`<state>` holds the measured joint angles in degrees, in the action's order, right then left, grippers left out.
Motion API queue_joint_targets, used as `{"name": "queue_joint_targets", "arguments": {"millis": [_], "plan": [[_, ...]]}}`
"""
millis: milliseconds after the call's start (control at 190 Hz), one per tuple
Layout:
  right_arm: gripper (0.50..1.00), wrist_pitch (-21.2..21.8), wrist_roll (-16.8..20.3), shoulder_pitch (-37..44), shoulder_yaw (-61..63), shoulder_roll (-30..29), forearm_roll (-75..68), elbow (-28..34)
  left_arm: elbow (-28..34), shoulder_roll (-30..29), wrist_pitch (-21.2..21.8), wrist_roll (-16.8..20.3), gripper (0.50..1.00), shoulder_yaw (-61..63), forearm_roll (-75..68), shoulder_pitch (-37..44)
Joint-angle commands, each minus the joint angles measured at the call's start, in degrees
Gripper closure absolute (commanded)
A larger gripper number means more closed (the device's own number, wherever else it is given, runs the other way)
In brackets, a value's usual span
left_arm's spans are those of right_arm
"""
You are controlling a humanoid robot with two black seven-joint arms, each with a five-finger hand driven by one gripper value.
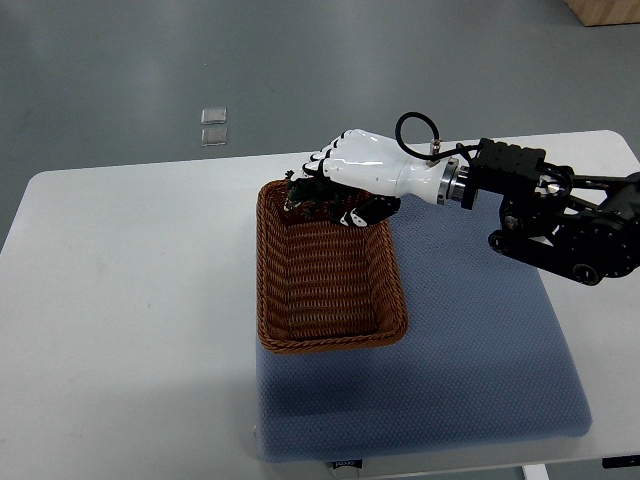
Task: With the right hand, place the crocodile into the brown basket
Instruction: 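Lift the crocodile and carry it over the wicker basket, then lower the crocodile into the basket and open the right hand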
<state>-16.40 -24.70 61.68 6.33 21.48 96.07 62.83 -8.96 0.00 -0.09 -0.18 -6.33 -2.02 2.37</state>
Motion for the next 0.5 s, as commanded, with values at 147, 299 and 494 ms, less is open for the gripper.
{"name": "queue_joint_targets", "arguments": {"millis": [147, 299, 494], "plan": [[0.981, 0.23, -0.17, -3.76, -0.53, -1.96, 2.98, -0.08, 0.00, 0.00, 0.00, 0.00, 0.500, 0.00, 0.00, 0.00], [0.940, 0.23, -0.09, -4.64, -0.62, -2.67, 3.07, -0.87, 0.00, 0.00, 0.00, 0.00, 0.500, 0.00, 0.00, 0.00], [0.762, 0.23, -0.09, -5.08, -0.44, -2.58, 3.07, -2.19, 0.00, 0.00, 0.00, 0.00, 0.500, 0.00, 0.00, 0.00]]}}
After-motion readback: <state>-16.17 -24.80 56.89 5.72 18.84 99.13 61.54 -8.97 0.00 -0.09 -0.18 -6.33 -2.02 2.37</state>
